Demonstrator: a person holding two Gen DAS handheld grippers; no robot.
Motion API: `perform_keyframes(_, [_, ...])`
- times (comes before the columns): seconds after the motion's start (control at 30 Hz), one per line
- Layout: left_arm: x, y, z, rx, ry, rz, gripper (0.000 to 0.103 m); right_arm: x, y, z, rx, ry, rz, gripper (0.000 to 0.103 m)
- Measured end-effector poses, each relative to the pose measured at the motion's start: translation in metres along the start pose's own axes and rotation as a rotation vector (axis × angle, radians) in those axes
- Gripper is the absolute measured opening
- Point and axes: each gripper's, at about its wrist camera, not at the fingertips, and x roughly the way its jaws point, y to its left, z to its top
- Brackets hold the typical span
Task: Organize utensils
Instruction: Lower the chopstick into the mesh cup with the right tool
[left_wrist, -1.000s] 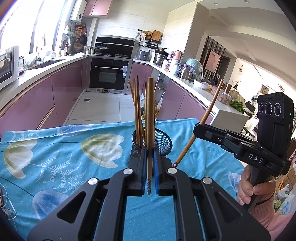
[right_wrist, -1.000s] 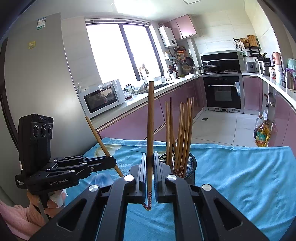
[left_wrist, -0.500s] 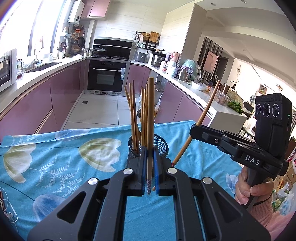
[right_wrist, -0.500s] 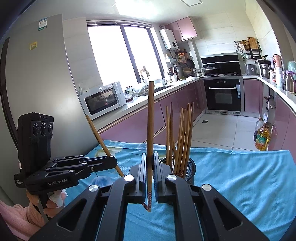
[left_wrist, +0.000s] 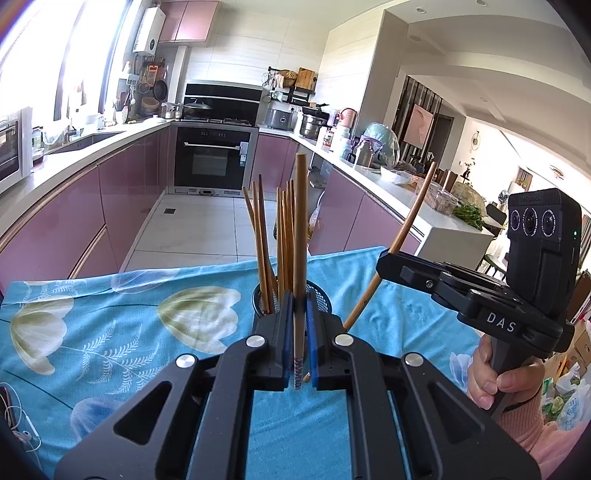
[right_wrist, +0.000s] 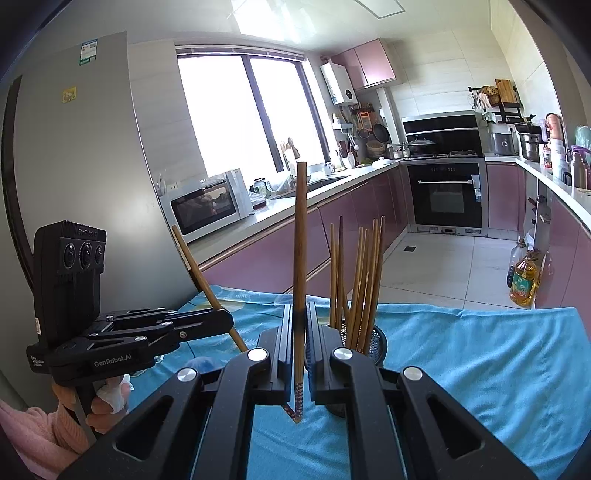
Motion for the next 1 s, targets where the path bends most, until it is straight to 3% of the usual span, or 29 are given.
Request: perform_keyframes(1.0, [-0.008, -0.013, 0.02, 0.028, -0.055, 0.002, 0.008, -0.004, -0.004, 0.03, -0.019, -0.036, 0.015, 0.006])
